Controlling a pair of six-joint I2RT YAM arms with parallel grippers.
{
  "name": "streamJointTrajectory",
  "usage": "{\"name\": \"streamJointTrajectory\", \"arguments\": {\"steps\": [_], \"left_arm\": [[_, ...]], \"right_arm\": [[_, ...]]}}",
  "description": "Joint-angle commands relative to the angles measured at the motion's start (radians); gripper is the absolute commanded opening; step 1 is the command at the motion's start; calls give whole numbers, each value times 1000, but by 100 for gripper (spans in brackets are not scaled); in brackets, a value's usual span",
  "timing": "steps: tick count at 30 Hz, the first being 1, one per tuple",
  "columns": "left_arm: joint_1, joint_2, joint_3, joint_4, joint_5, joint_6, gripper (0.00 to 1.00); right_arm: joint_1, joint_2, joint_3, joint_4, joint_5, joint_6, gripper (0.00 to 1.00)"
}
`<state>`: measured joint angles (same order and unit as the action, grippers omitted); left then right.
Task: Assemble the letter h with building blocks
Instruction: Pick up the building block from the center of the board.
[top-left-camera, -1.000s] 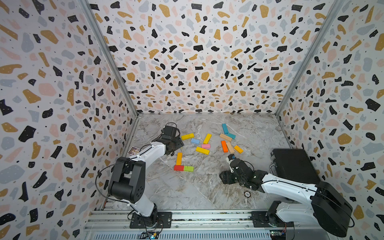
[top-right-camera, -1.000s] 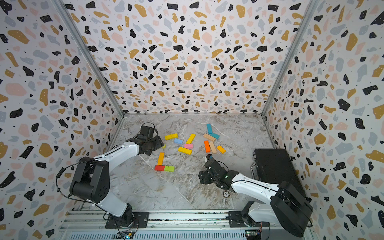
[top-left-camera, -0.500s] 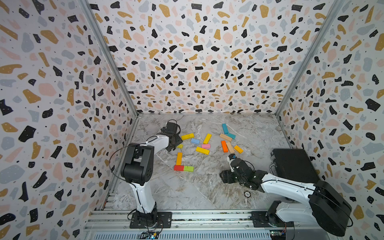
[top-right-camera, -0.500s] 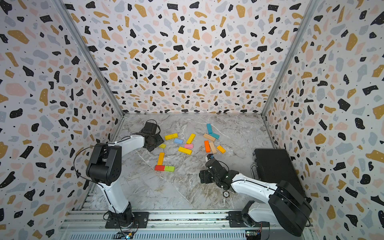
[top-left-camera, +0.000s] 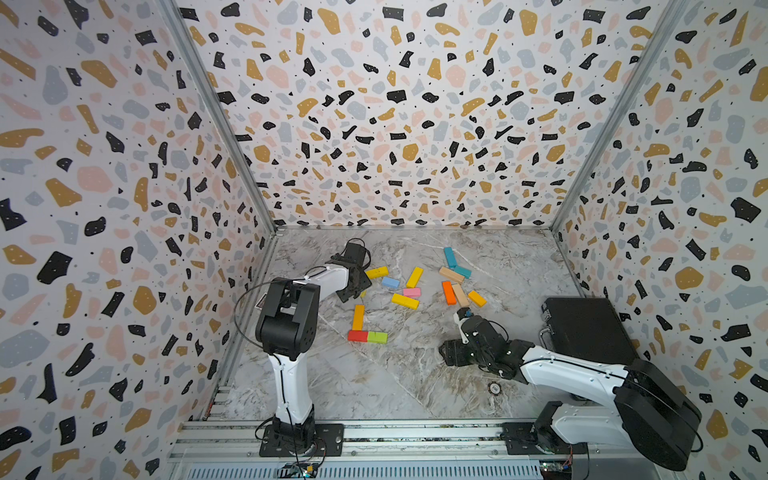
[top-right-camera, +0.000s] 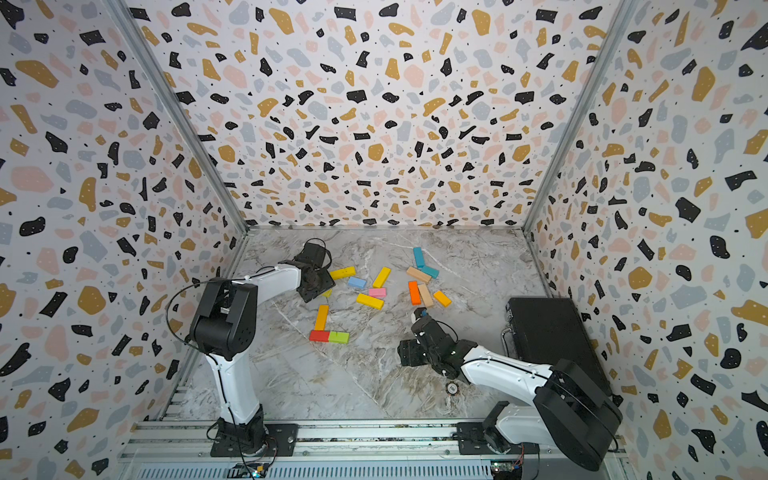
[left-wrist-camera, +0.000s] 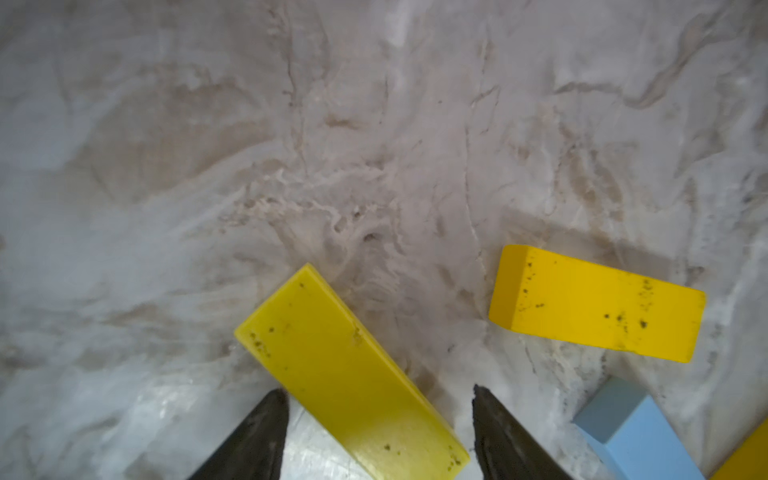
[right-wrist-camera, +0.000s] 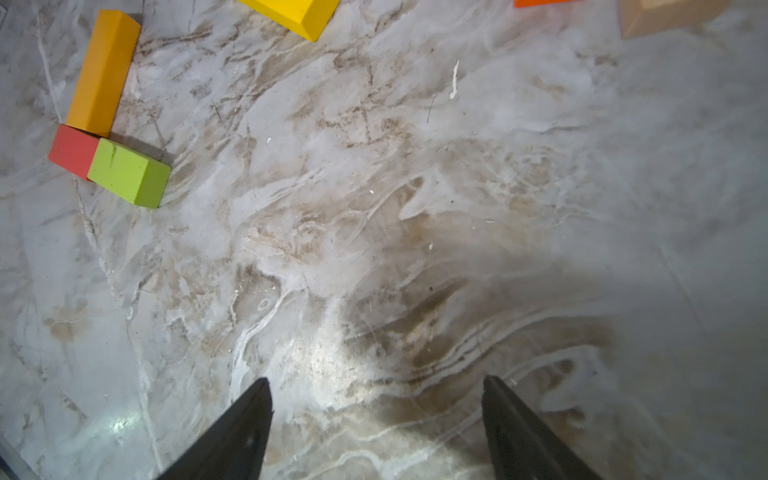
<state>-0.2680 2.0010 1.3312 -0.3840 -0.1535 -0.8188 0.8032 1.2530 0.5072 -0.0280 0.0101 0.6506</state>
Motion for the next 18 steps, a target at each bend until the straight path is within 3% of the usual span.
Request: {"name": "streamJointTrajectory", "arguments": {"steps": [1, 11, 18], "left_arm": [[-13, 32, 36, -55, -31, 28, 69], [-13, 114, 115, -70, -31, 82, 52], [-11, 180, 221, -85, -51, 201, 37]], "right_arm": [[-4, -3, -10, 10, -3, 6, 81], [-7, -11, -15, 11, -7, 8, 81], [-13, -19, -19, 10, -2, 9, 81]]}}
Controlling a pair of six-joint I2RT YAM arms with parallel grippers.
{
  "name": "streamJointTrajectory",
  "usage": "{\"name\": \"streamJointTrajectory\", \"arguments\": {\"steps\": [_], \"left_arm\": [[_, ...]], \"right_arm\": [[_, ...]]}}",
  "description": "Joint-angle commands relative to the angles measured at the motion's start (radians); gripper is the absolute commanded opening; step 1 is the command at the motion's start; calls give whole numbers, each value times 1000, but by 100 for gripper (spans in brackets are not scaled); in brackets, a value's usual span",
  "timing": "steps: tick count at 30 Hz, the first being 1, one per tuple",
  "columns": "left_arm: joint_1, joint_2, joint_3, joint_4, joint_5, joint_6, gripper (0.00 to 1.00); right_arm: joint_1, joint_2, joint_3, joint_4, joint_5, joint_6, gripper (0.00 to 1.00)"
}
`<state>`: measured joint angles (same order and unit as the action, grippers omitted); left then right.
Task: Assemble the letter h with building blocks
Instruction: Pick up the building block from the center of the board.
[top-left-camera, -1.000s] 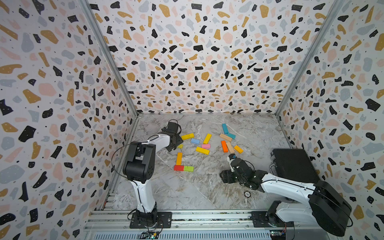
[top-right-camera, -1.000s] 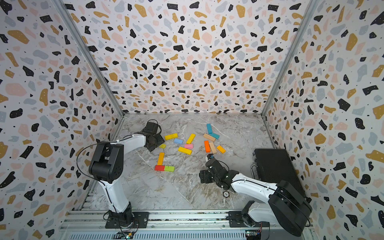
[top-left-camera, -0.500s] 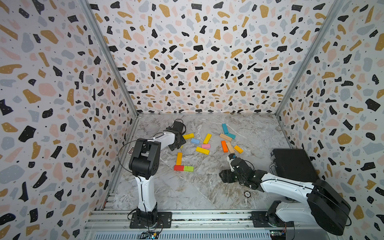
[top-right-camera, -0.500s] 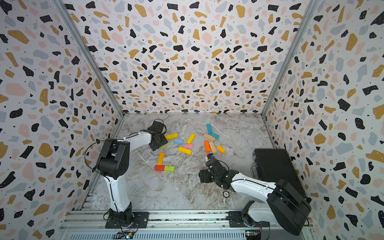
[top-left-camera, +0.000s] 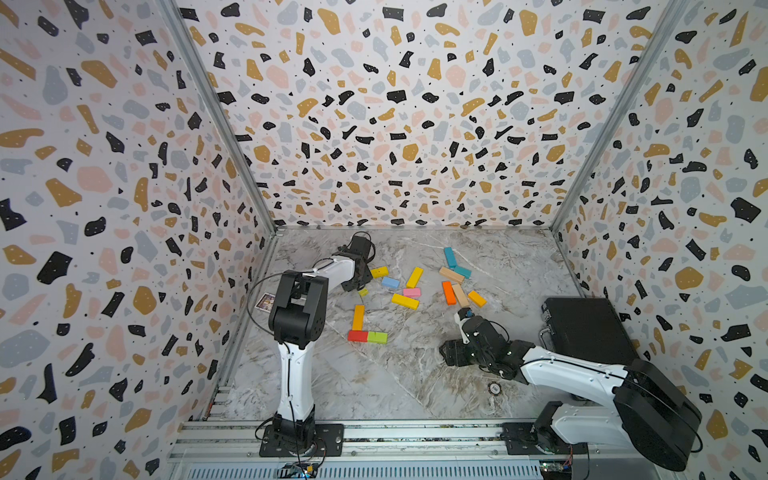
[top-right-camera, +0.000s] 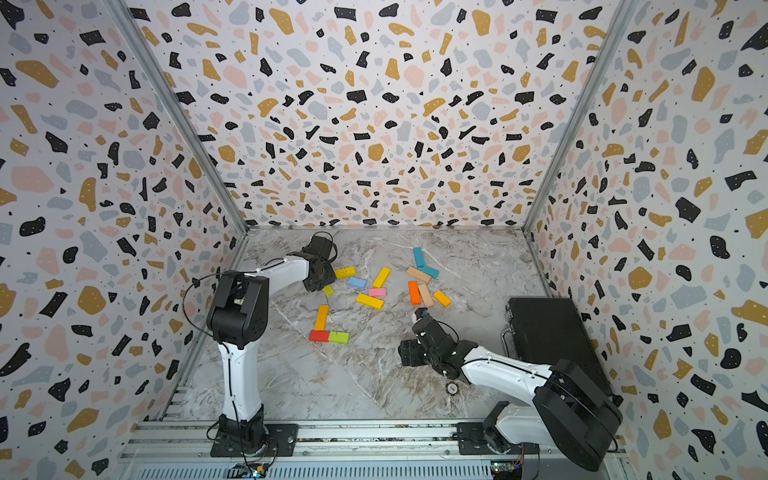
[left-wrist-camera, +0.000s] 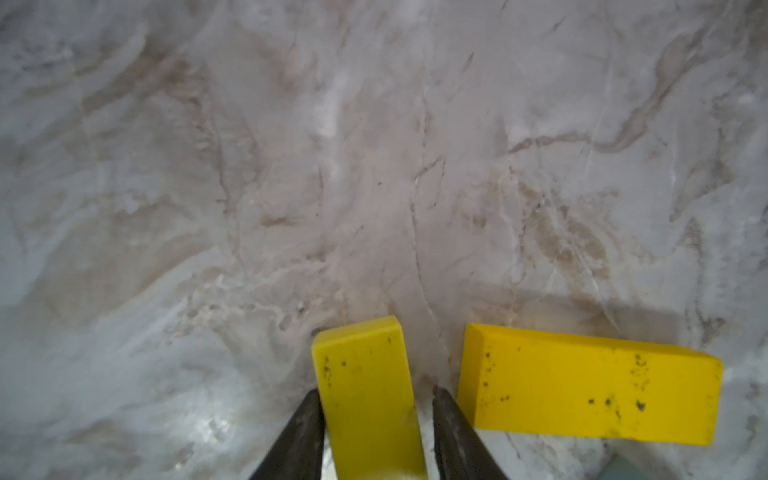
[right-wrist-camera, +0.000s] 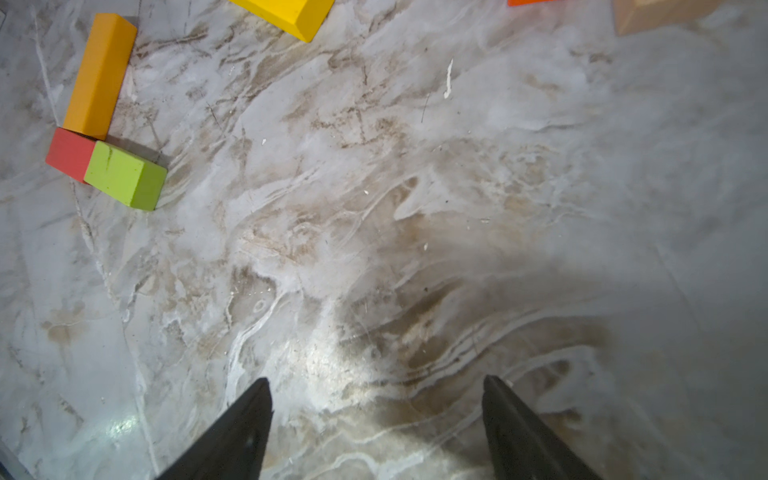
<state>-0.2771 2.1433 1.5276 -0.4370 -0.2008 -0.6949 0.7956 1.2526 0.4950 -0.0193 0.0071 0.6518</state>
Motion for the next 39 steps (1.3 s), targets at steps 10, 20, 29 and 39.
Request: {"name": "streamJointTrajectory", "arguments": {"steps": [10, 20, 29, 39], "left_arm": [[9, 50, 91, -65, -37, 218, 2], [-17, -342, -45, 43, 2, 222, 0], [-172, -758, -421, -58, 40, 263, 0], [-352, -1108, -696, -249, 69, 147, 0]], "right_arm": [[-13, -12, -13, 15, -15, 11, 82], [-22, 7, -15, 24, -27, 19, 82], [-27, -4, -27, 44, -60, 37, 82], [-27, -21, -42, 57, -68, 46, 82]]}}
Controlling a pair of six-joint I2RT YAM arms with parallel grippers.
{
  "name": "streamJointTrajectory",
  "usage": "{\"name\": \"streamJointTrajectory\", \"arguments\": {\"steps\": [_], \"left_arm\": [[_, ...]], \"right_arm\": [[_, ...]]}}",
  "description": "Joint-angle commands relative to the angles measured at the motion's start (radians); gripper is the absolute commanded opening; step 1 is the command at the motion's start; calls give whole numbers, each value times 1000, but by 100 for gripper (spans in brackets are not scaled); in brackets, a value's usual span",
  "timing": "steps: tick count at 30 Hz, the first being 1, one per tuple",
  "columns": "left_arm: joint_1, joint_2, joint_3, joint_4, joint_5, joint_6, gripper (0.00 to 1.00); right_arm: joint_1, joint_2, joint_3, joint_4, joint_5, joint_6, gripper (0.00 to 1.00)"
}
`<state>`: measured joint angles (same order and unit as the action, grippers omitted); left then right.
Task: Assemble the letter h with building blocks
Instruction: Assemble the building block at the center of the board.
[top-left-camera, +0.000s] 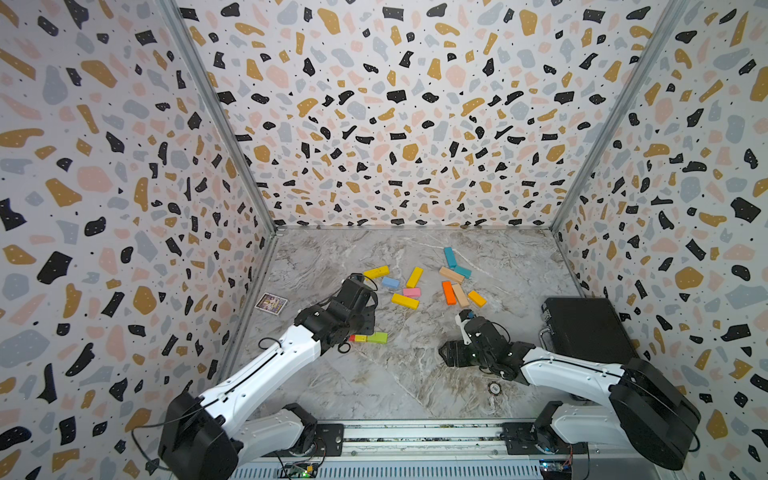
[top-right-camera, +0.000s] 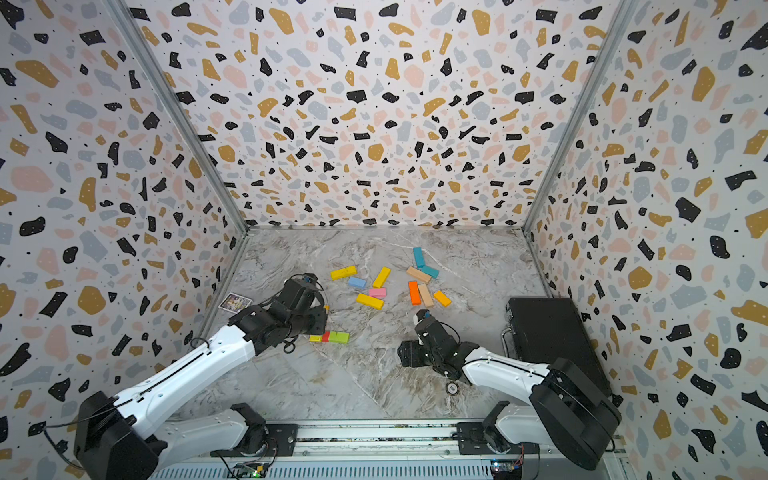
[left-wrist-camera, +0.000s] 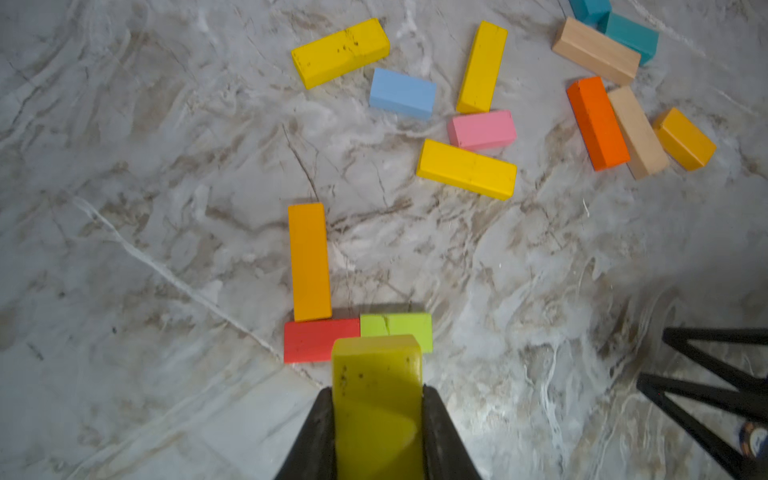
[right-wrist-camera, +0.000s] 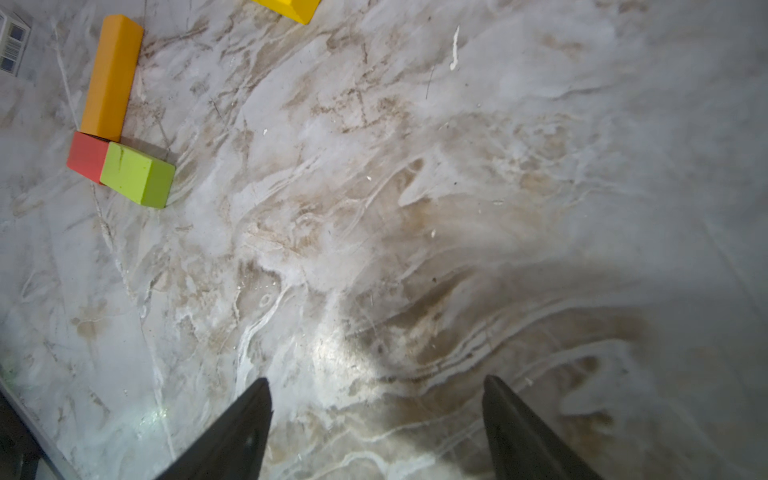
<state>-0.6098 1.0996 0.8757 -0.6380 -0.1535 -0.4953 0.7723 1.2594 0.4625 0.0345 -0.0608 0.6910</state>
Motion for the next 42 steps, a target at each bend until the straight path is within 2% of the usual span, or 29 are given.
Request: {"name": "streamJointTrajectory", "arguments": {"steps": [1, 7, 15, 18, 22, 27, 32, 37, 42], "left_arm": [[-34, -78, -59, -54, 29, -66, 0], [-139, -67, -147, -95, -1, -107, 0], [-142, -97, -281, -52, -45, -145, 0], [-142, -58, -262, -61, -56, -150, 0], [-143, 45, -250, -23, 21, -56, 0], [-140, 103, -255, 43, -53, -54, 0], [-123, 78, -253, 130, -62, -23, 0], [-21, 29, -321, 216, -8, -52, 0], [-5, 50, -333, 248, -54, -57, 0]], "right_arm": [[-4, -28, -9, 4, -1, 7, 82], [-4, -20, -8, 4, 0, 6, 81], [-5, -9, -7, 8, 3, 7, 82], [-5, -1, -6, 13, -1, 8, 82], [-5, 2, -6, 13, -4, 8, 81], [-6, -6, -8, 15, -10, 10, 81], [-6, -12, -12, 15, -9, 11, 81], [-6, -14, -15, 22, -20, 16, 82], [-5, -7, -18, 34, -22, 19, 81]]}}
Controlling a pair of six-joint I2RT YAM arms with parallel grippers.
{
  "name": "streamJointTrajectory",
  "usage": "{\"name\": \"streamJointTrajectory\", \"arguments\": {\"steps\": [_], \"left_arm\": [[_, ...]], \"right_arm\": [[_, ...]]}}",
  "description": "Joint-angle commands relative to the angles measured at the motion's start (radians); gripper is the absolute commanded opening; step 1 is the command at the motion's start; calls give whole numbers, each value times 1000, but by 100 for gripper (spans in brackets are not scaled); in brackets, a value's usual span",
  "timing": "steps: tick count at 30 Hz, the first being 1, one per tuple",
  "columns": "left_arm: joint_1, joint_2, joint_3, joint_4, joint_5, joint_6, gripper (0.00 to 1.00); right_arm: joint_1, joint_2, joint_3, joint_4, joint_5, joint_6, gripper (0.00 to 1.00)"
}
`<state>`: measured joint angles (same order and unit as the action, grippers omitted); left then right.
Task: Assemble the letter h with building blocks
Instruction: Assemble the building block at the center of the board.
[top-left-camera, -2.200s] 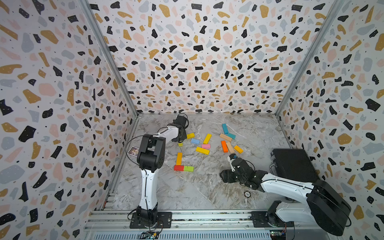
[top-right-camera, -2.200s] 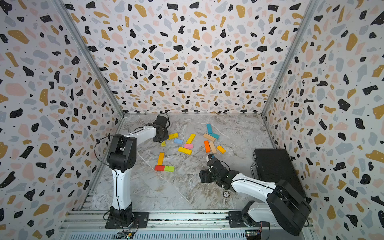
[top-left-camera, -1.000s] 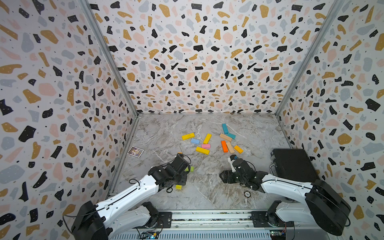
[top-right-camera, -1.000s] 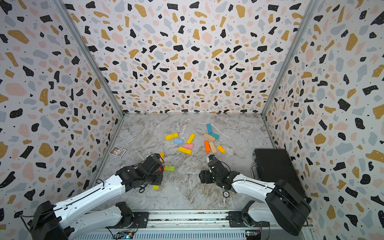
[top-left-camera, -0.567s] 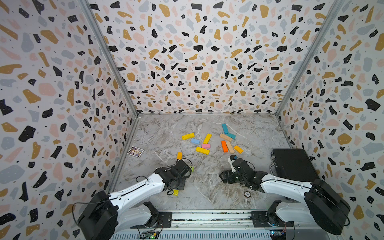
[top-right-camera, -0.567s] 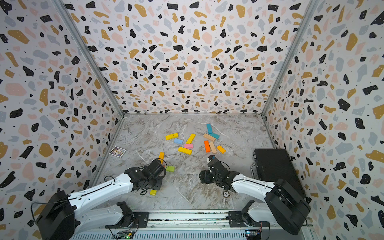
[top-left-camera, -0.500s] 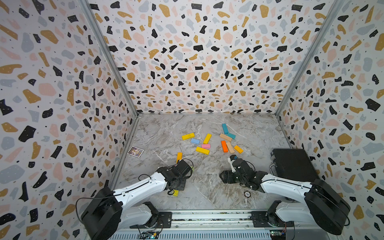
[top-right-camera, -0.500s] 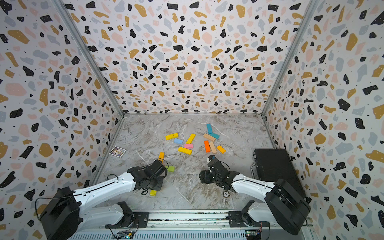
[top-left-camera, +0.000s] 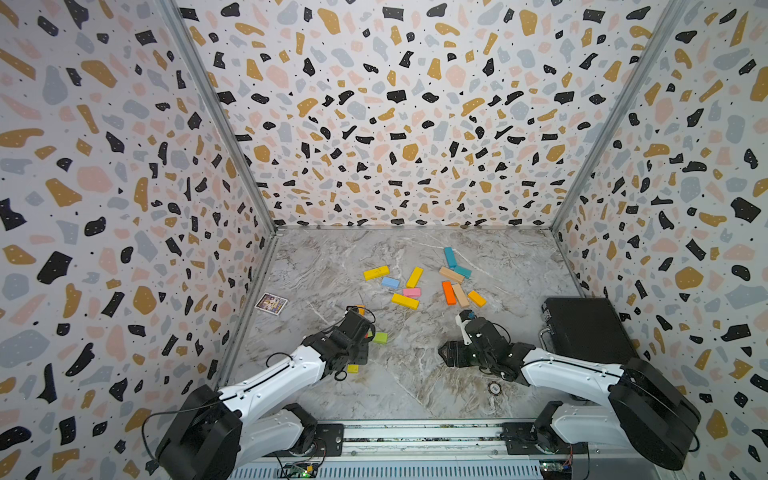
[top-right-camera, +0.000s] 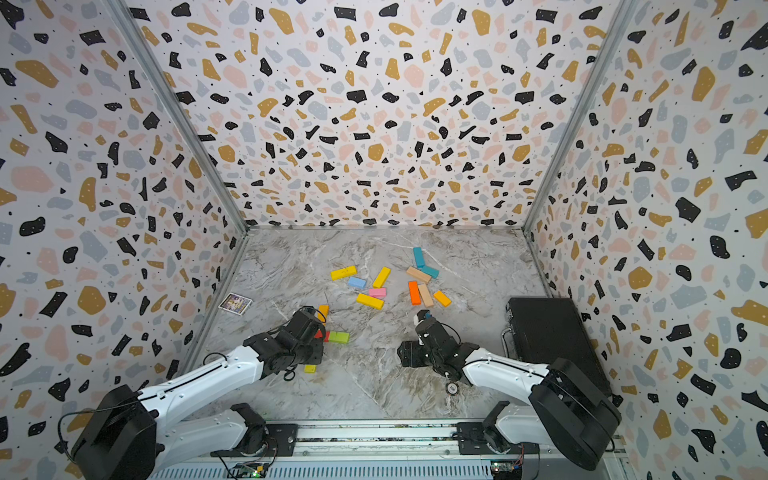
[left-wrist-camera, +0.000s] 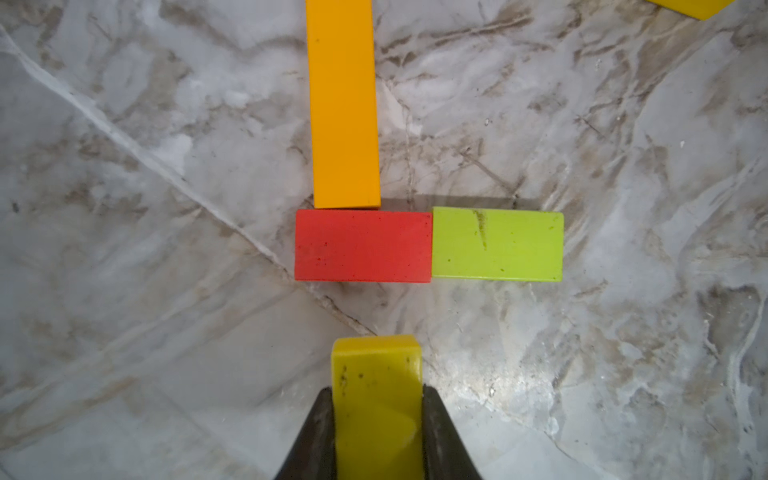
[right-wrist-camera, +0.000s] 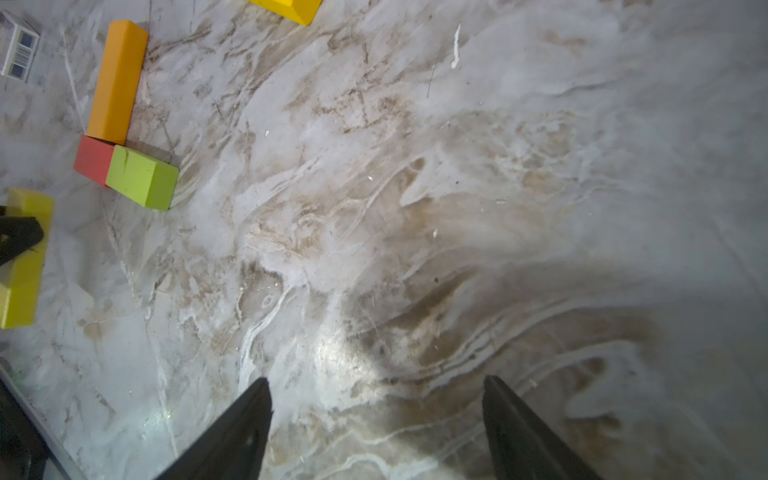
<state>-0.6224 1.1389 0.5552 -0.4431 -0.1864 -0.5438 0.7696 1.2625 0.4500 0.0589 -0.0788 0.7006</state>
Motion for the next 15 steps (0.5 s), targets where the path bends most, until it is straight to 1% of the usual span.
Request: {"name": "streamJointTrajectory", "arguments": {"steps": [1, 10, 15], "left_arm": [[9, 26, -9, 51, -25, -18, 0], [27, 122, 26, 14, -21, -34, 0], [30, 134, 32, 1, -41, -47, 0]], "right_arm": [[-3, -6, -5, 10, -5, 11, 81], [-4, -10, -8, 8, 1, 10, 82], [-4, -14, -10, 7, 2, 10, 81]]}}
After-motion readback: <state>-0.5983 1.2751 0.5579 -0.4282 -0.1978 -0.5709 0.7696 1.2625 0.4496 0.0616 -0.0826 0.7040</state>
